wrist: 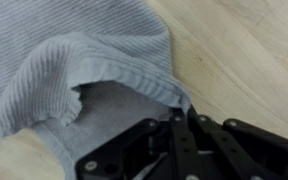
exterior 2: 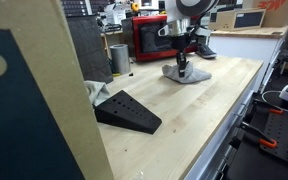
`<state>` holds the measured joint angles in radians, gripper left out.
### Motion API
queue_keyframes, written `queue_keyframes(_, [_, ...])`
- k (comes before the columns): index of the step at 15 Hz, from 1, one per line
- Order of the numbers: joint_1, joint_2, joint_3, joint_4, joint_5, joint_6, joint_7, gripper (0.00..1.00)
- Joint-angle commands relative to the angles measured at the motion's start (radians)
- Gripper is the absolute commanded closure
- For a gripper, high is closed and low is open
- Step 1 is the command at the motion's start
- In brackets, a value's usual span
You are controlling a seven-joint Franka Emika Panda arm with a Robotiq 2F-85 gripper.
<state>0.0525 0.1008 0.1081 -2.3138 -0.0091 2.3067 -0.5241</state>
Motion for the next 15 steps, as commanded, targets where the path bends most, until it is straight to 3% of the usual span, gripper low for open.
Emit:
queue_keyframes(1, [0.006, -0.041, 0.015, -0.048, 0.061, 0.113, -0.005, 0.99])
queue_keyframes(3, [0.010, -0.043, 0.025, -0.064, 0.095, 0.184, -0.009, 0.99])
queue_keyframes(4, [0.012, -0.043, 0.028, -0.074, 0.101, 0.216, -0.008, 0.70])
queue_keyframes(5, [0.014, -0.046, 0.030, -0.089, 0.105, 0.254, -0.008, 0.69])
queue_keyframes(10, [0.001, -0.092, 0.045, -0.155, 0.196, 0.411, -0.058, 0.33])
queue_keyframes(14, [-0.008, -0.164, 0.011, -0.128, 0.354, 0.330, -0.155, 0.03])
queue_keyframes(15, [-0.009, -0.180, -0.011, -0.119, 0.355, 0.299, -0.165, 0.00])
